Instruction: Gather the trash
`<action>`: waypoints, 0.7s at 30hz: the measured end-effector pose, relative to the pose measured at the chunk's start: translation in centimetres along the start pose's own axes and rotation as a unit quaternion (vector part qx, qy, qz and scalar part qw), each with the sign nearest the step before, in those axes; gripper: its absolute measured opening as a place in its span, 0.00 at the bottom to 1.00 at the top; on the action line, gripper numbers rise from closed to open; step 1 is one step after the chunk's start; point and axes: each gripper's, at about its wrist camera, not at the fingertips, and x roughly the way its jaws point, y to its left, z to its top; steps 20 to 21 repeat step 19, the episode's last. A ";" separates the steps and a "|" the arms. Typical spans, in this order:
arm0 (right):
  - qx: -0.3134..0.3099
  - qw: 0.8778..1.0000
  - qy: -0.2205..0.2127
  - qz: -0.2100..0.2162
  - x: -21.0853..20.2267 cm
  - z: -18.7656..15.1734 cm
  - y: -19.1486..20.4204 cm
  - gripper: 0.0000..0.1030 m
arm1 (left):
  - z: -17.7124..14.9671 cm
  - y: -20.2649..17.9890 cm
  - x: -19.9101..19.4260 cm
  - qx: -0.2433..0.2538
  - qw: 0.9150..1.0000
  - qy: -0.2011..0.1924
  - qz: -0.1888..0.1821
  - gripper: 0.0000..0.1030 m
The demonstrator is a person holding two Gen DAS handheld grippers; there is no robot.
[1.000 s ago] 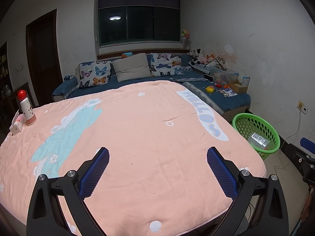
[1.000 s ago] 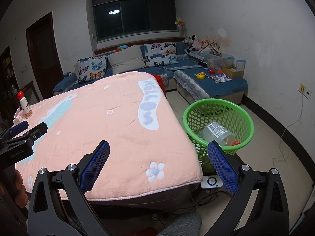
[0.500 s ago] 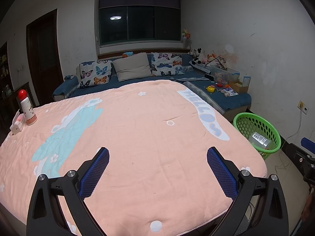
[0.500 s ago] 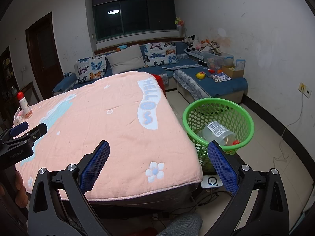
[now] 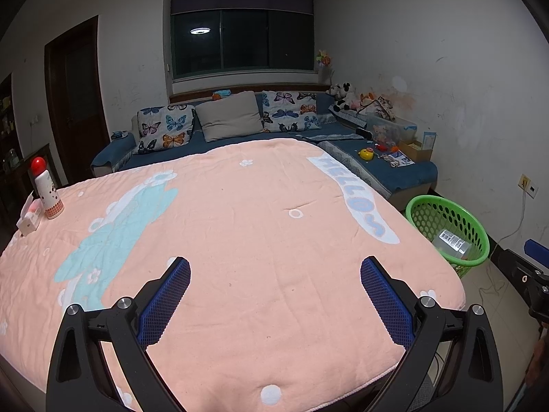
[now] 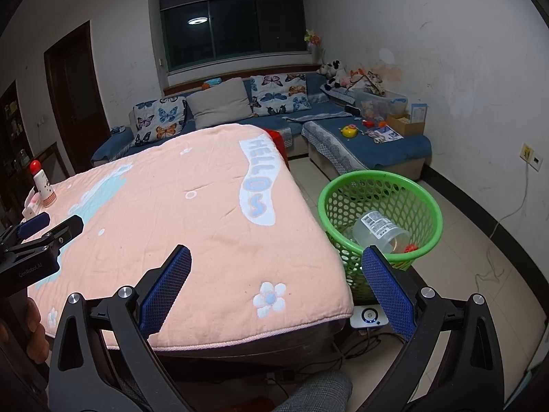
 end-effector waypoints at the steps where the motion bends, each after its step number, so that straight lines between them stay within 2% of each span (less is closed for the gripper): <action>1: 0.000 1.000 0.000 0.000 0.0 0.0 -0.1 0.96 | 0.0 0.1 0.0 0.000 1.000 0.000 -0.002 0.93; 21: 0.001 1.000 0.001 0.002 0.1 -0.1 0.1 0.96 | 0.0 0.2 0.3 -0.006 1.000 0.004 0.001 0.93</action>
